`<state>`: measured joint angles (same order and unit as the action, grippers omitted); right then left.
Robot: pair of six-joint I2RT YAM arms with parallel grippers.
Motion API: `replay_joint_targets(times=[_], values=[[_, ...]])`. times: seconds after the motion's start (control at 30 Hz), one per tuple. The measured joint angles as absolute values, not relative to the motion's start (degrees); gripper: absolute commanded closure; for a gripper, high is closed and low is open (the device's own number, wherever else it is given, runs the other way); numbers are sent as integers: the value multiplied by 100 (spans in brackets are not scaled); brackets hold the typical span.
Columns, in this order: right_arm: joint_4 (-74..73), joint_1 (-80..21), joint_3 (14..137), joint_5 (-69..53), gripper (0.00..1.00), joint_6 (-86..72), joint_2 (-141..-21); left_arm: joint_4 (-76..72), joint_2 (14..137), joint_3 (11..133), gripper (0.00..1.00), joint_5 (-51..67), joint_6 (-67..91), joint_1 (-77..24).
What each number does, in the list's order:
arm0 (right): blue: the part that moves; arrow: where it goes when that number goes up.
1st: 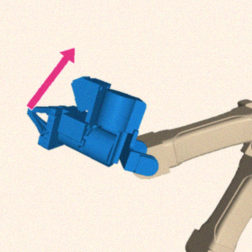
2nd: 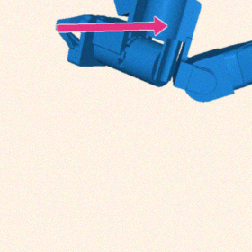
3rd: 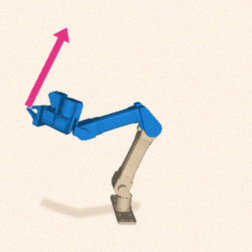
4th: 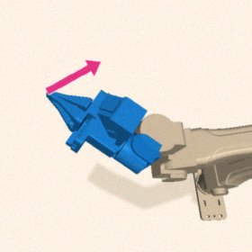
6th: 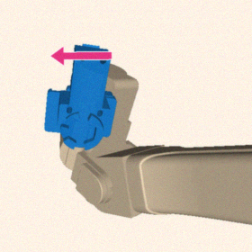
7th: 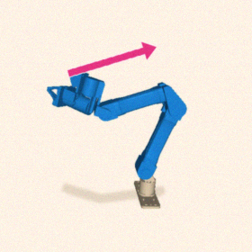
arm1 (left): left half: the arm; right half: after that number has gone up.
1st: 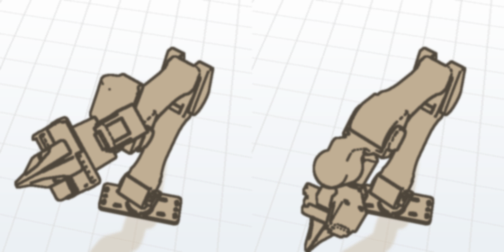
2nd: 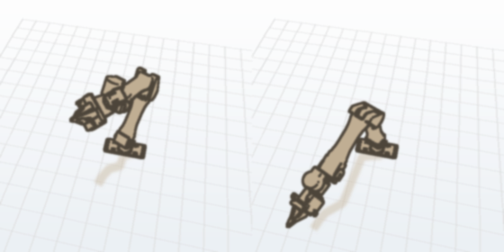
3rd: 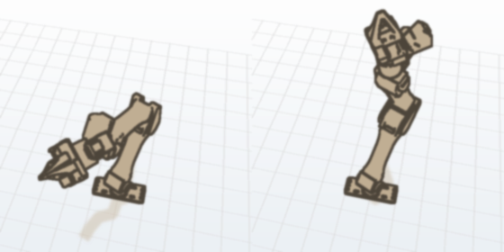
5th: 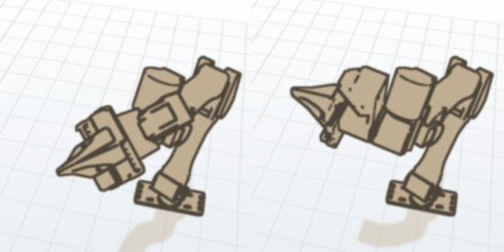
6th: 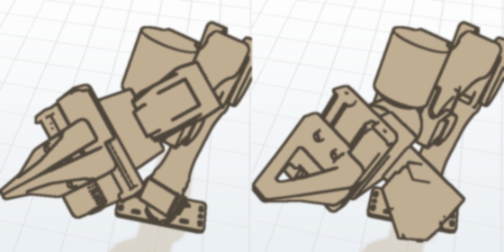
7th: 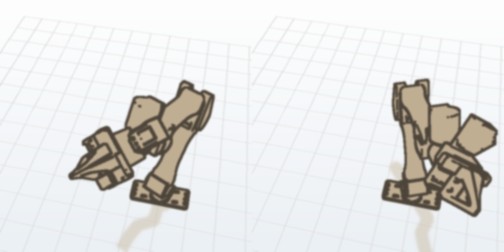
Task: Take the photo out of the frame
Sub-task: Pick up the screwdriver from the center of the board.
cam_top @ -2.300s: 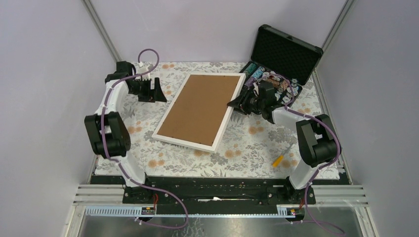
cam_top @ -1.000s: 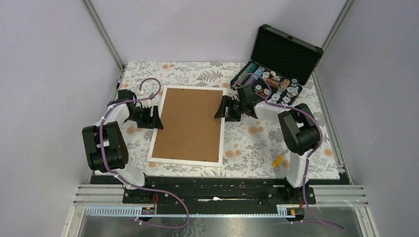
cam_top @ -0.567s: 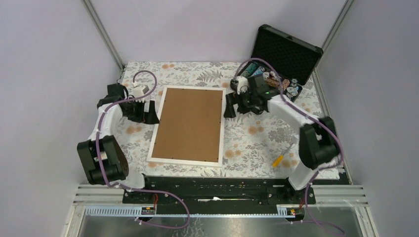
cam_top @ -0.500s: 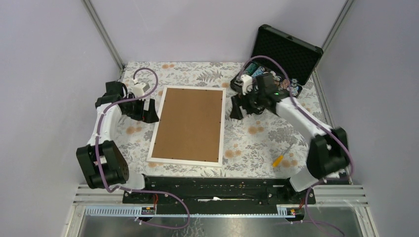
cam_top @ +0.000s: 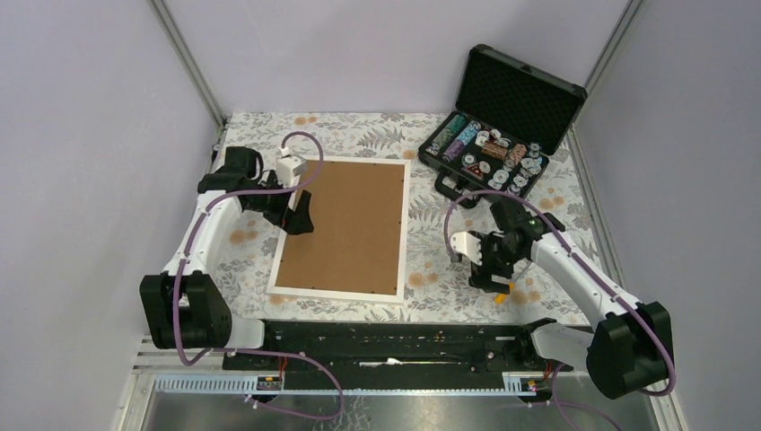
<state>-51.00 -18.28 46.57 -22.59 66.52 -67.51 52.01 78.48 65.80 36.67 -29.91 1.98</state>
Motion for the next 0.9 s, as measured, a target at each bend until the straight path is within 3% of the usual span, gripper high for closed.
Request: replay_joint_targets(times=[0.47,0.77,0.9], values=[[-5111,-1820,3695,-1557,26,8748,-6862,5249,7848,6525,1,3686,-2753,-316],[-4797,-1822,3345,-1396,47,9395,-7087,5231,7885,6525,1,3741,-2659,-333],[-4598,-1820,3336,-1391,72,9520,-7122,5159,7898,6525,1,3822,-2536,-333]])
